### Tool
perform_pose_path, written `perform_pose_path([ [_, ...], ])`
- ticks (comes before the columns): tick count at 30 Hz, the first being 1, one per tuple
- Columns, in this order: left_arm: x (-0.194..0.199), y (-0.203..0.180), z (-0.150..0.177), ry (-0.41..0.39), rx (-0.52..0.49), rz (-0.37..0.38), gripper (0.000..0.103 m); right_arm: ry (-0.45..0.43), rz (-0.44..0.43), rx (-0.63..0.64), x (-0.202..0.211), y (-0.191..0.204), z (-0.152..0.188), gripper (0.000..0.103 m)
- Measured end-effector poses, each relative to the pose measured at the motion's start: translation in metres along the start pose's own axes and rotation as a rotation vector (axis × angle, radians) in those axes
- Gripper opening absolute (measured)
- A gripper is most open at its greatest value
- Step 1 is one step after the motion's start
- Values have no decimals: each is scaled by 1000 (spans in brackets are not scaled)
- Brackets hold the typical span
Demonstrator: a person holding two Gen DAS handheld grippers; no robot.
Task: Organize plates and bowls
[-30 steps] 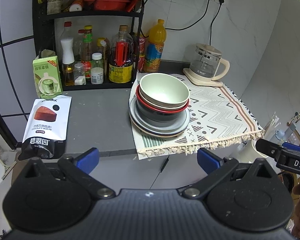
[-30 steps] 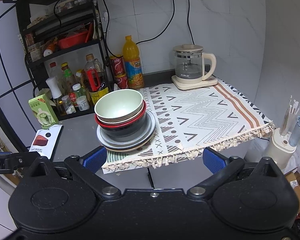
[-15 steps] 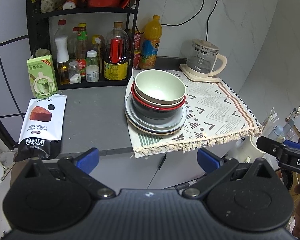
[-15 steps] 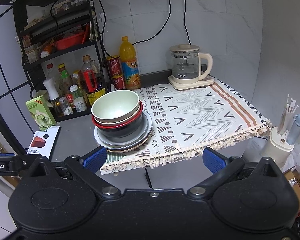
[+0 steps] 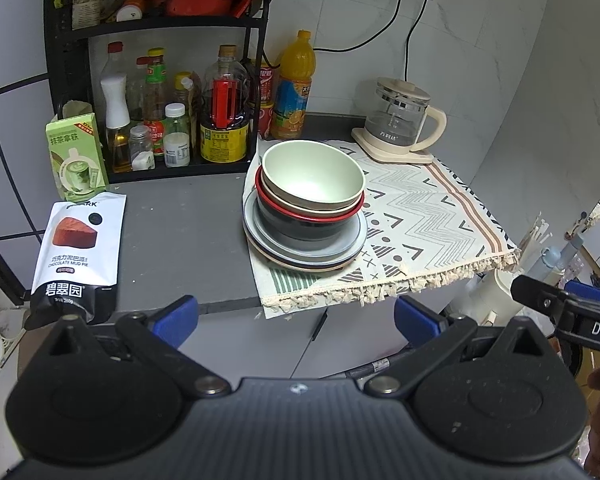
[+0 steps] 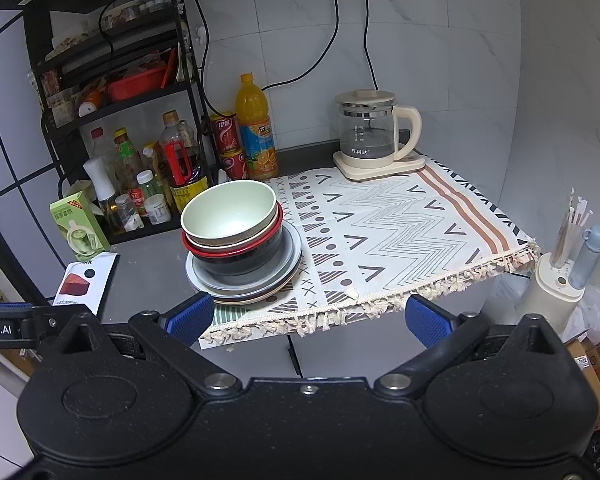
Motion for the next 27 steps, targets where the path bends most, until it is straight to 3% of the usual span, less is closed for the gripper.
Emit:
perform_pose_path([
  [27,-14,-7,-1,23,-15,22,103,27,40,-6,3,-6,9,103],
])
Point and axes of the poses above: each gripper's, at about its wrist camera, not at the fingertips, and x roughly against the way its jaws point, y to its left, z to its underside, the point moved 1 cm from there along -x, roughly the way its jaws point, and after that the axes turned 8 degrees about y, right-handed, at the moved point
